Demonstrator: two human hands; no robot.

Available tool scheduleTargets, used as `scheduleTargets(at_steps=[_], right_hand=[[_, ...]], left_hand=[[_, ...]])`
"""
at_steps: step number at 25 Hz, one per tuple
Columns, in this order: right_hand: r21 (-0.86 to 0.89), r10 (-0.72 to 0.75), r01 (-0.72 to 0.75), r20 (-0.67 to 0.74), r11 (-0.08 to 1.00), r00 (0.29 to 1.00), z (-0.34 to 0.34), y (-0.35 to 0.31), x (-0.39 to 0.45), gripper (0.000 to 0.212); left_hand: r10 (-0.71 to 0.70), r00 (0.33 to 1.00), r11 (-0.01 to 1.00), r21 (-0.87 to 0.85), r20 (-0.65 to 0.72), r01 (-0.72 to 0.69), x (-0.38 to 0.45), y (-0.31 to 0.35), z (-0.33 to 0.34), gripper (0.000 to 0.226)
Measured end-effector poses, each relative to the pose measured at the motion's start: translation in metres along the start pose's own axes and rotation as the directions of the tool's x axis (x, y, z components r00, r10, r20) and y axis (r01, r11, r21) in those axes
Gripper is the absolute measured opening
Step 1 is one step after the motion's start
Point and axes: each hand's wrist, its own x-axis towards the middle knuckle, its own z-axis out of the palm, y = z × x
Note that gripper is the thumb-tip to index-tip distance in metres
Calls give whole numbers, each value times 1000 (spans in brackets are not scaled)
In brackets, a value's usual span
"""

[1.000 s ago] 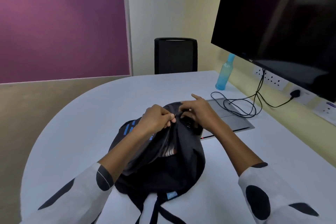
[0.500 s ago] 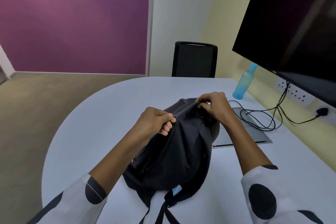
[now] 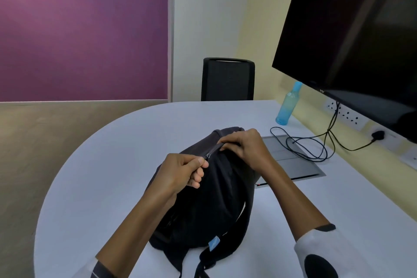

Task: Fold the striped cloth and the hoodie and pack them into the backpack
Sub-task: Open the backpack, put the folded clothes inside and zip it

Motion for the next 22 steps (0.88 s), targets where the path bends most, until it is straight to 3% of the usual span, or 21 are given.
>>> scheduleTargets(at_steps=[5, 7, 11, 14, 17, 22], right_hand=[[-5, 93, -93, 0, 996, 996, 8, -1, 4, 14], [-11, 114, -113, 109, 994, 987, 5, -11, 7, 20], [49, -4, -15, 366, 999, 930, -3, -31, 6, 43], [5, -85, 87, 266, 996, 960, 11, -31, 1, 27], [50, -96, 90, 123, 995, 988, 18, -23, 2, 16], [22, -44, 42, 96, 999, 994, 20, -15, 9, 14]], left_hand=[[-45, 999, 997, -56, -31, 43, -10, -12, -13, 22], [-97, 994, 989, -114, -58, 90, -5, -10, -16, 22], [-124, 992, 982, -148, -15, 121, 1, 0, -14, 22], [-122, 993, 981, -149, 0, 120, -1, -3, -12, 21], [-81, 997, 994, -72, -6, 81, -5, -8, -16, 20], [-38, 999, 998, 48, -21, 39, -12, -23, -35, 20]])
